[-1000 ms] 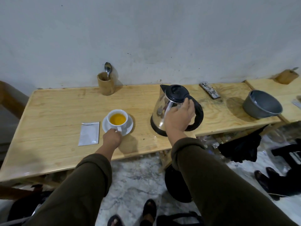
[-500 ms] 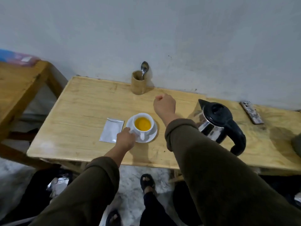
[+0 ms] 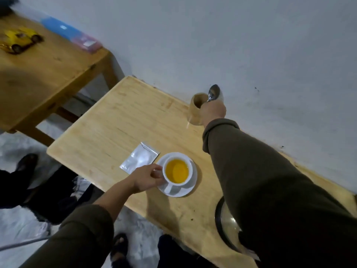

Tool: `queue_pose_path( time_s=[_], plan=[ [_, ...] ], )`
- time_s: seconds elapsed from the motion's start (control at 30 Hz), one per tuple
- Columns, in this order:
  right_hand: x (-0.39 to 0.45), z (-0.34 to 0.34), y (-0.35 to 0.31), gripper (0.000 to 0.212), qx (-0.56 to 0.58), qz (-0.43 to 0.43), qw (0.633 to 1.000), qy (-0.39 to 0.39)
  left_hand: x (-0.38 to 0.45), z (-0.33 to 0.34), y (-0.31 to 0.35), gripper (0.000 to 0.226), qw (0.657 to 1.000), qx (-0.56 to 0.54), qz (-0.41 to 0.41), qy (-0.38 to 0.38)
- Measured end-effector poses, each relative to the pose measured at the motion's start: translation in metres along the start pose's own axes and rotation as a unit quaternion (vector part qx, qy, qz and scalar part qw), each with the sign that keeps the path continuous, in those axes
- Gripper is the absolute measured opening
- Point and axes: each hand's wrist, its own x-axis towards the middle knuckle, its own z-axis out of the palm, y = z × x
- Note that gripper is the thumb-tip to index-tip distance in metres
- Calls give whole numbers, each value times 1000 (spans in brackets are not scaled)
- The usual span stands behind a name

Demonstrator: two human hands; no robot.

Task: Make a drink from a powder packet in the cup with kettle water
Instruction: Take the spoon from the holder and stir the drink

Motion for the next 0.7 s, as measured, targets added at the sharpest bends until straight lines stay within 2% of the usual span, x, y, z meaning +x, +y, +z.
queue_pose_path(
  time_s=[0.1, 0.2, 0.27, 0.4, 0.57, 0.7],
  plan=[
    [13, 3, 3, 58, -46, 4, 999, 11, 3, -1, -2, 78, 1000, -12, -5, -16],
    [29, 14, 2, 43, -43, 78, 995, 51, 7, -2, -1, 83, 999, -32, -4, -24],
    [33, 20, 1, 37, -36, 100, 991, 78, 8, -4, 1, 78, 998, -52, -12, -36],
    [48, 37, 9, 33, -50, 86, 988, 116, 10, -5, 0, 77, 996, -52, -29, -63],
    [51, 41, 8, 37, -97, 87, 986, 101, 15, -5, -2, 92, 995, -72, -39, -65],
    [57, 44, 8, 37, -93, 95, 984, 117, 16, -6, -1, 92, 995, -63, -36, -71]
  ],
)
